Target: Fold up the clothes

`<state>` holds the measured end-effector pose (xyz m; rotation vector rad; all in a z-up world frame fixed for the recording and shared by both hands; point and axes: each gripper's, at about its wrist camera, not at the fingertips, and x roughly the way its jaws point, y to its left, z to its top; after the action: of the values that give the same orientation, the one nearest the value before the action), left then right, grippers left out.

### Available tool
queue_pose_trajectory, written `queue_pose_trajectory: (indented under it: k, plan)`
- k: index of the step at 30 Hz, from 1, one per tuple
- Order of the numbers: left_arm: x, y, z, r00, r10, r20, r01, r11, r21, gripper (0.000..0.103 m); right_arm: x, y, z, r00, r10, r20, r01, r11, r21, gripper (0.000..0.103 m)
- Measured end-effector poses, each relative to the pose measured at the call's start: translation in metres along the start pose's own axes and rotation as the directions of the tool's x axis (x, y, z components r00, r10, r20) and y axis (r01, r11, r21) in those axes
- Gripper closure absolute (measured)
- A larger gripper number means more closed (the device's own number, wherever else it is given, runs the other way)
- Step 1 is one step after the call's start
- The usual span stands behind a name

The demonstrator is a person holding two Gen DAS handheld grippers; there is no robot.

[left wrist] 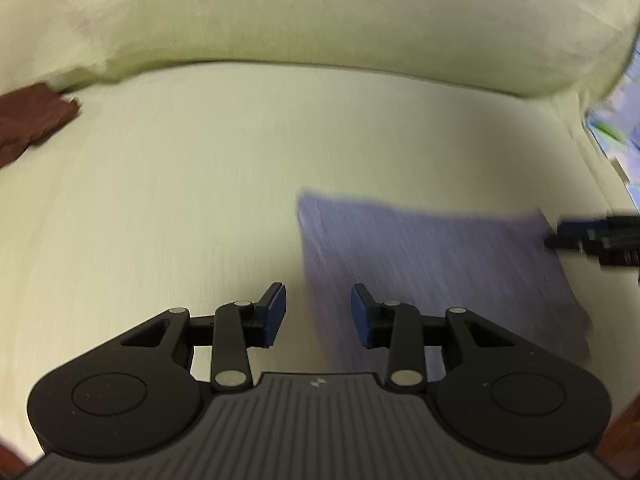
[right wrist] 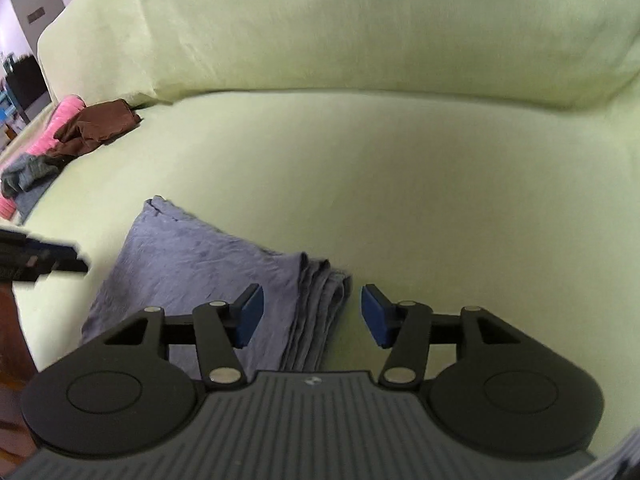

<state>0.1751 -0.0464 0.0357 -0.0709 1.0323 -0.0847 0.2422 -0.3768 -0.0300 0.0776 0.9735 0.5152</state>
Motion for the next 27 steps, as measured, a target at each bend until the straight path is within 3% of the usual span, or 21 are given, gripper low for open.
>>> queue_pose_trajectory:
  k: [7, 8, 11, 14, 18, 27]
  plan:
    - [0.056, 0.019, 0.031, 0.991, -0.118, -0.065, 0.114, 0.991, -0.066, 0.061, 0.028, -0.003, -0.005, 0.999, 0.033, -0.019, -0.032, 0.998, 0.046, 0.051]
    - [0.06, 0.021, 0.033, 0.989, -0.132, -0.071, 0.127, 0.989, -0.074, 0.061, 0.03, 0.0, -0.002, 0.999, 0.039, -0.018, -0.038, 0.998, 0.053, 0.053]
    - [0.07, 0.025, 0.035, 0.983, -0.18, -0.044, 0.176, 0.98, -0.091, 0.061, 0.035, 0.0, 0.004, 0.997, 0.07, -0.027, -0.069, 0.996, 0.058, 0.073]
    - [0.077, 0.032, 0.039, 0.976, -0.217, -0.024, 0.213, 0.971, -0.112, 0.064, 0.032, -0.005, 0.006, 0.996, 0.087, -0.028, -0.085, 0.995, 0.06, 0.08]
    - [0.085, 0.028, 0.045, 0.977, -0.214, -0.023, 0.212, 0.975, -0.066, 0.081, 0.028, -0.015, 0.001, 0.997, 0.083, 0.007, -0.083, 0.986, 0.145, 0.083]
    - [0.106, 0.0, 0.063, 0.977, -0.213, -0.003, 0.212, 0.975, 0.062, 0.082, 0.009, -0.011, -0.022, 0.996, -0.043, 0.08, 0.017, 0.955, 0.295, 0.085]
